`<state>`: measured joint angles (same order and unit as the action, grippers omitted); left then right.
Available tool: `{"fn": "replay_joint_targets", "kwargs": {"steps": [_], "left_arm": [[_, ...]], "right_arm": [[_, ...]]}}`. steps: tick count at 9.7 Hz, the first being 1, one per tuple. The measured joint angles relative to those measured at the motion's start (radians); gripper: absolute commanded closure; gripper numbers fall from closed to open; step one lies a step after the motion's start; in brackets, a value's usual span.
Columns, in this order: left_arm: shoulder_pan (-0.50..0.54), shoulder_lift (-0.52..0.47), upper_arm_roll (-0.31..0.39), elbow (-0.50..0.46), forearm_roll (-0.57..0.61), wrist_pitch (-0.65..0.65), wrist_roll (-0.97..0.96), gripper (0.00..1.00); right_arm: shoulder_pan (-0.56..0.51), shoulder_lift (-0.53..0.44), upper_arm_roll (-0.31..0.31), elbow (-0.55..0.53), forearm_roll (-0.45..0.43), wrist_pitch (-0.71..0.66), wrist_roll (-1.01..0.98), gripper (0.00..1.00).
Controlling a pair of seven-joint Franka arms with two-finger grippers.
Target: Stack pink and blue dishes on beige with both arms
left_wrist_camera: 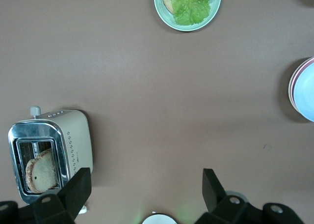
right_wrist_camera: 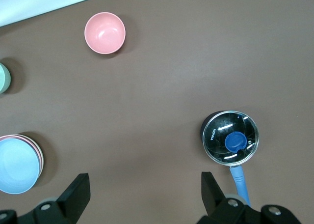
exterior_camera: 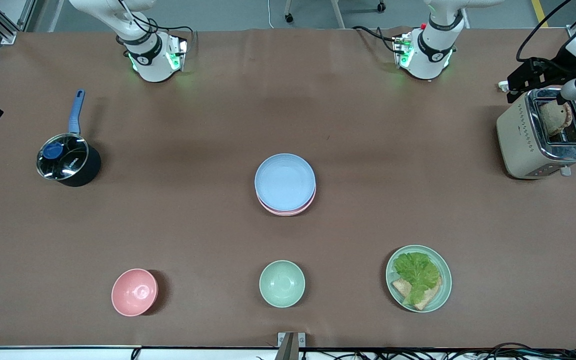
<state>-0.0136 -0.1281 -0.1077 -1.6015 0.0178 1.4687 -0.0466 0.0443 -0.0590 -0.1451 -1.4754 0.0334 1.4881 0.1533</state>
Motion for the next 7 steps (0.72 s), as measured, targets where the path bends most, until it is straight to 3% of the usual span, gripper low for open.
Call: {"fn": "replay_joint_targets", "kwargs": {"steps": [7], "left_arm": [[0.001, 0.032, -0.002, 0.016, 0.0, 0.011, -0.008, 0.0]], "right_arm": [[0.0, 0.027, 0.0, 0.011, -0.001, -0.012, -0.026, 0.0]]}}
